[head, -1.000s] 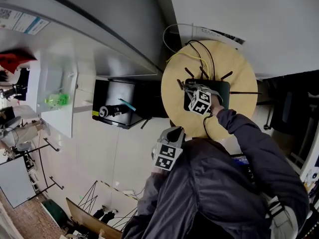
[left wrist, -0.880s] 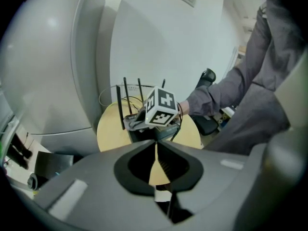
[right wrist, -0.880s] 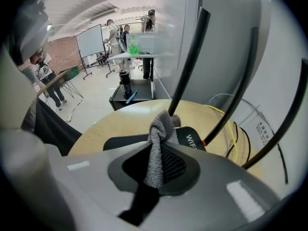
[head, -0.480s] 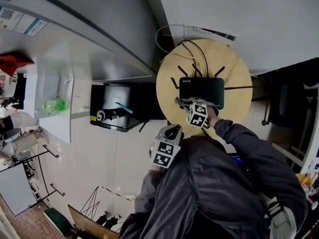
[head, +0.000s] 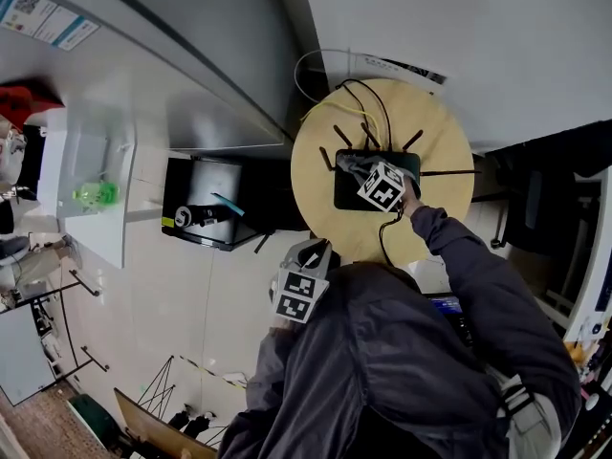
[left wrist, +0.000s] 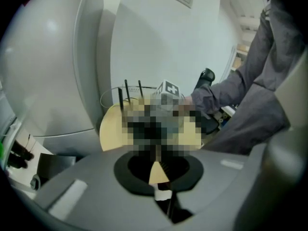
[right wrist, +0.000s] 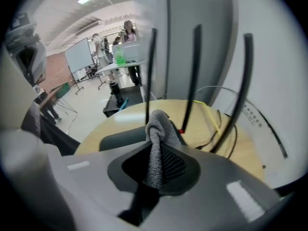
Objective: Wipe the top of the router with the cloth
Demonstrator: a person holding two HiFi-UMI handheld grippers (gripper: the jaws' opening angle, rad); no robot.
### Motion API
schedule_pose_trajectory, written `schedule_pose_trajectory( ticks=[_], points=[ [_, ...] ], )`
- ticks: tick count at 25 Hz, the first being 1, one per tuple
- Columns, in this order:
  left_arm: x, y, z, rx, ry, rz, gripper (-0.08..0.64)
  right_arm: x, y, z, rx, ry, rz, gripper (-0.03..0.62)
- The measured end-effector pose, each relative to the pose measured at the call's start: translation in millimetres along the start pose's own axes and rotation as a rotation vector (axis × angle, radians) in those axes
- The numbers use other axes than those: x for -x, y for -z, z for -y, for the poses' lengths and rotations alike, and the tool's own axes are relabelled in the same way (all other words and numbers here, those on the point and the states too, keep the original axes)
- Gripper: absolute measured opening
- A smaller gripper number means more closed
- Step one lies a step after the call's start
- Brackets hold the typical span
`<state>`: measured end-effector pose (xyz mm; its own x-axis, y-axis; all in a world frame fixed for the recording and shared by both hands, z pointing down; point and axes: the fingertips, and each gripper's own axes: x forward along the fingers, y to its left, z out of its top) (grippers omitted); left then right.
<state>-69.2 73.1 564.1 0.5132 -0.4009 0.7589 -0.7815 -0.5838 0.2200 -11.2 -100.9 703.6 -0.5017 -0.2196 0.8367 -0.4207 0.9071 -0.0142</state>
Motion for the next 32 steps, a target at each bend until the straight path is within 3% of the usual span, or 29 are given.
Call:
schedule_pose_trajectory(
  ticks=[4, 10, 16, 32],
  points=[
    [0, 5, 5, 0.002, 0.0, -0.01, 0.012, -5, 0, 47, 0.008, 0.088, 0.012, 0.035],
    [2, 9, 3, 0.023, -0.015, -0.013, 0.012, -16, 4, 46, 0.073, 0.107, -0.014, 0.034],
    [-1, 9, 4, 0.017, -0.008, -0.019, 0.012, -14, 9, 29, 0.132, 0.082, -0.065, 0.032],
    [-9, 16, 10, 0.004, 0.028, -0.031, 0.012, 2, 39, -63, 0.168, -0.039, -0.105, 0.032]
  ],
)
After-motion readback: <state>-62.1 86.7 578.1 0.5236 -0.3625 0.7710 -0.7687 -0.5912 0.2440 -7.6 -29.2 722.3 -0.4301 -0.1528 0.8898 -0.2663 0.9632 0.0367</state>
